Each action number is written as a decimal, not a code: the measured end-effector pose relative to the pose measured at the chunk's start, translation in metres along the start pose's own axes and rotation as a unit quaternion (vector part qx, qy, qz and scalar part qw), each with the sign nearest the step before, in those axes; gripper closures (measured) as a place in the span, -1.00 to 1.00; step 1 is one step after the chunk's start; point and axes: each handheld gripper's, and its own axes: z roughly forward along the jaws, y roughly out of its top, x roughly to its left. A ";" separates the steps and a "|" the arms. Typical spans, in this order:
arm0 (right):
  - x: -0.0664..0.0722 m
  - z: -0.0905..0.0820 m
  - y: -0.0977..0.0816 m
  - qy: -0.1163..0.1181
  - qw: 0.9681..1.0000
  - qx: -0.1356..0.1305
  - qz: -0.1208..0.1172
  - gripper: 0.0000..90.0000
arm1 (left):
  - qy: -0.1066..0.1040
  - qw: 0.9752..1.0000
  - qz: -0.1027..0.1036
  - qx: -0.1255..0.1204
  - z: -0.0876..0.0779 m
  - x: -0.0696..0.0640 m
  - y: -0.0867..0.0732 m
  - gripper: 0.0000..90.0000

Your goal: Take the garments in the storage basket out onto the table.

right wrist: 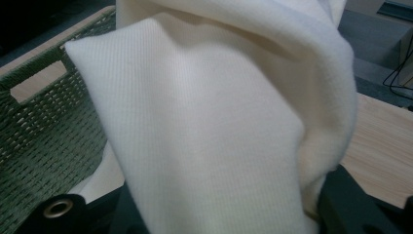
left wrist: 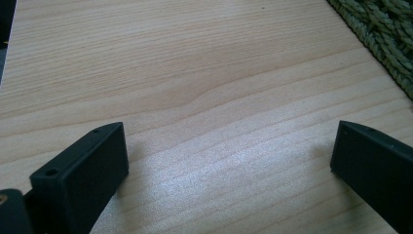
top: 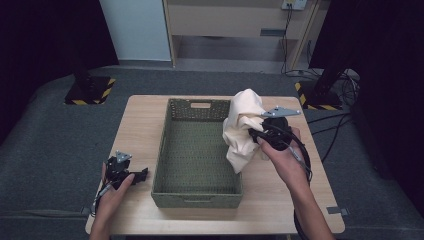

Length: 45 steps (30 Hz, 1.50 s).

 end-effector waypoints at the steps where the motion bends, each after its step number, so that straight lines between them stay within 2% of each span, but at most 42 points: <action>1: -0.001 -0.001 0.000 -0.001 1.000 0.000 0.001 0.32 | 0.000 1.000 0.000 0.000 0.000 0.000 0.000 -1.00; 17: -0.020 -0.011 -0.004 -0.018 1.000 -0.002 0.016 0.32 | 0.000 1.000 0.000 0.000 0.000 0.000 0.000 -1.00; 36: -0.037 -0.011 -0.019 -0.033 0.999 0.008 0.033 0.32 | 0.000 1.000 0.000 0.000 0.000 0.000 0.000 -1.00; 45: -0.044 -0.011 -0.021 -0.039 0.999 0.010 0.036 0.32 | 0.000 1.000 0.000 0.000 0.000 0.000 0.000 -1.00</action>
